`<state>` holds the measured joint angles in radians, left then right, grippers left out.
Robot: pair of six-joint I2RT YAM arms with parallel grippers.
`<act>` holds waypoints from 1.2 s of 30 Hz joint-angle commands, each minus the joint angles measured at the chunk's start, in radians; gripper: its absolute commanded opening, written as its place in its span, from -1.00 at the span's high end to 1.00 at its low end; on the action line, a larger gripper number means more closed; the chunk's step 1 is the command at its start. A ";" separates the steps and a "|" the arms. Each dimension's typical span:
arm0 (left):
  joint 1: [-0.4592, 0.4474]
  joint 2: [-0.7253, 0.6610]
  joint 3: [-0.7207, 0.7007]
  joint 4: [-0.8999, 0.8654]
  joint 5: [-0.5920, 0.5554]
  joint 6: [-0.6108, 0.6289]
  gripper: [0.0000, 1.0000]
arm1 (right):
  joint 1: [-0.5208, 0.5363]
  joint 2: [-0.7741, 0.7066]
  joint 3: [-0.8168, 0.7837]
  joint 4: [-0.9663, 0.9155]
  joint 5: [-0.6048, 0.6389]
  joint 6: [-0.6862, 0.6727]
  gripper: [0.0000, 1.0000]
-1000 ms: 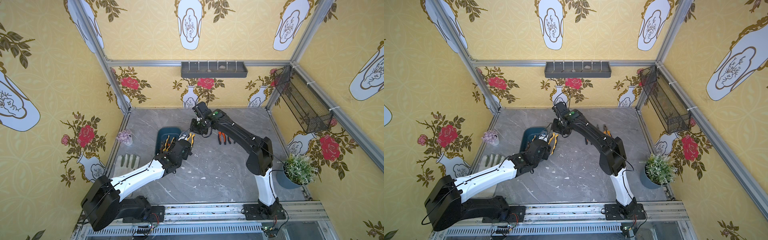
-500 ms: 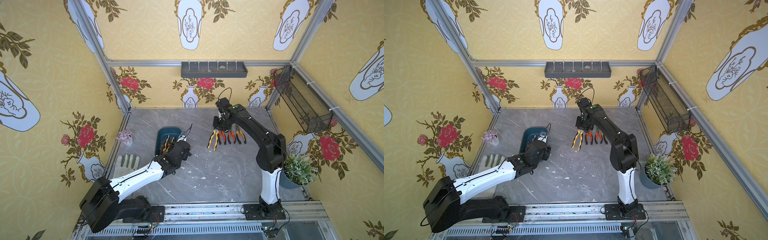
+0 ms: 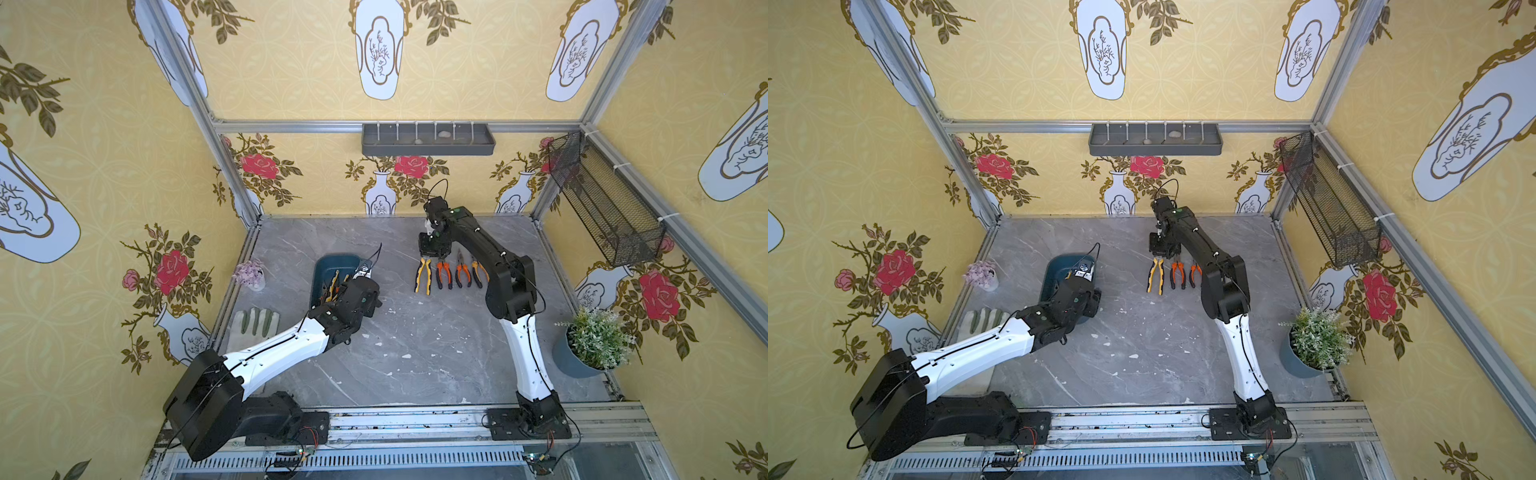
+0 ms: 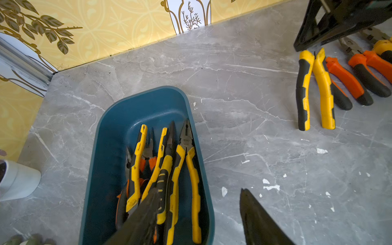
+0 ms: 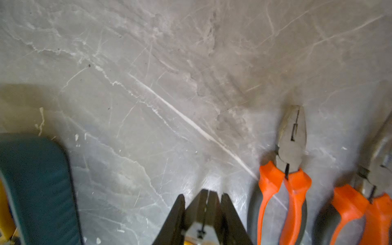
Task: Take the pliers out of the storage box
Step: Place the pliers at the center of the board.
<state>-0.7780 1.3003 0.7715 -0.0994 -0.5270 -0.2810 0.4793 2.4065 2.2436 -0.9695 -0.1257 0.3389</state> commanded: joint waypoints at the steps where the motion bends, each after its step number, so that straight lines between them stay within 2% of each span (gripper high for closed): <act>1: 0.003 0.007 0.005 -0.009 0.017 -0.003 -0.23 | -0.014 0.042 0.025 0.036 0.004 -0.032 0.89; 11: 0.003 -0.005 -0.002 -0.008 0.020 -0.006 -0.21 | -0.042 0.136 0.046 0.120 -0.019 -0.051 0.76; 24: 0.003 -0.006 -0.006 0.000 0.026 -0.001 -0.18 | -0.040 0.192 0.068 0.181 -0.083 0.001 0.71; 31: 0.003 -0.006 -0.007 0.004 0.028 0.000 -0.17 | -0.032 0.196 0.064 0.168 -0.042 0.001 0.52; 36: 0.003 -0.003 -0.006 0.004 0.030 0.000 -0.17 | -0.014 0.181 0.054 0.154 0.029 -0.034 0.52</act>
<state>-0.7761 1.2945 0.7719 -0.1093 -0.5022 -0.2813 0.4541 2.5835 2.3100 -0.8005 -0.1745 0.3386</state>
